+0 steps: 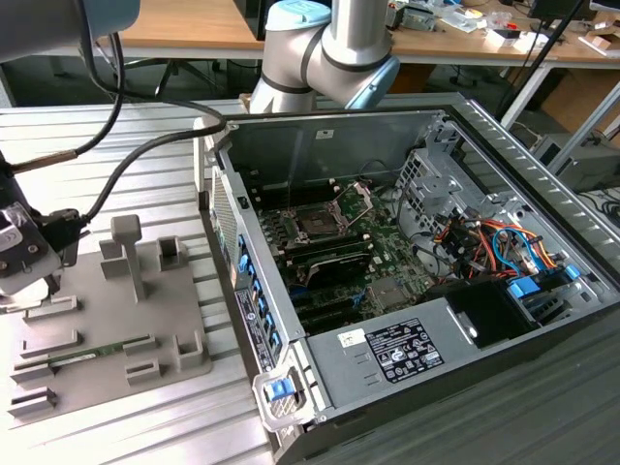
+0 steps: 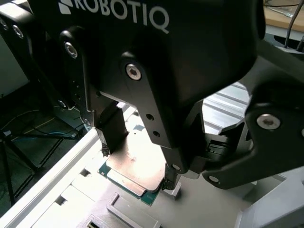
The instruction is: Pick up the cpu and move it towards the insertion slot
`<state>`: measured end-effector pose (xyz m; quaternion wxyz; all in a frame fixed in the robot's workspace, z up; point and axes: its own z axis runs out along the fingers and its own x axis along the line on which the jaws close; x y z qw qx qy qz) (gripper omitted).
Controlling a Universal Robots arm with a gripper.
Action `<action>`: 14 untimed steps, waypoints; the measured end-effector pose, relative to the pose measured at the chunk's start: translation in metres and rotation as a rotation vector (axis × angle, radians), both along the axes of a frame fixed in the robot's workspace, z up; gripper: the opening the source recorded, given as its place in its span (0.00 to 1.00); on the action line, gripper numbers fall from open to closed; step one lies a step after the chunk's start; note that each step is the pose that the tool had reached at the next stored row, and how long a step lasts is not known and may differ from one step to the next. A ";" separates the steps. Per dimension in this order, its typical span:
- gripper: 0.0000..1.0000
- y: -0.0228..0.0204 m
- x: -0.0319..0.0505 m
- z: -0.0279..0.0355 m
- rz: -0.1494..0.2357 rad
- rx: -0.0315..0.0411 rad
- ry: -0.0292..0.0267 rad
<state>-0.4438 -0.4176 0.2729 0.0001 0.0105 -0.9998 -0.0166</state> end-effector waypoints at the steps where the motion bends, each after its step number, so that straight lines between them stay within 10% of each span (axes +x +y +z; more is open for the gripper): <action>1: 0.55 0.0000 0.0000 0.0025 0.000 0.0000 0.0000; 14: 0.55 0.0000 0.0000 0.0282 0.000 0.0000 0.0001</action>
